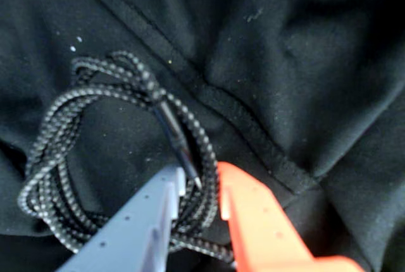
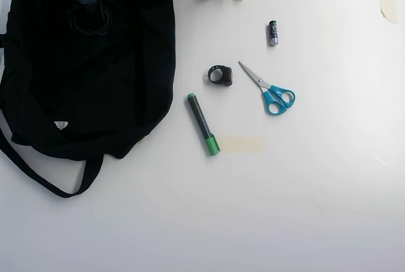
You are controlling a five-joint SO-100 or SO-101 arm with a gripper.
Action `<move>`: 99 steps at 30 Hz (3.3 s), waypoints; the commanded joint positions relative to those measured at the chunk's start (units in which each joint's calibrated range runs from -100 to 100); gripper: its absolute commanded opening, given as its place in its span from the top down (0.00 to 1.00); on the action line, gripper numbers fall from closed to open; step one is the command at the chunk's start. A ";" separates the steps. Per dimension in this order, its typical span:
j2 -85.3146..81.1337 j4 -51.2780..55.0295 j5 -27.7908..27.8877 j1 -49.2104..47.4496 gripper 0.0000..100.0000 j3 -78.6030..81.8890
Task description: Put the cable into the black bag
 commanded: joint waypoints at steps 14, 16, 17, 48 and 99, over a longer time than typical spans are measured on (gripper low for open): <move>-19.22 11.80 -0.22 -16.66 0.81 -0.54; -23.95 16.97 -0.28 -21.22 0.82 -0.54; -27.35 19.30 -1.06 -23.76 0.88 -0.45; -92.25 -3.44 -3.27 -63.33 0.98 74.75; -116.40 -3.36 2.45 -63.03 0.98 106.20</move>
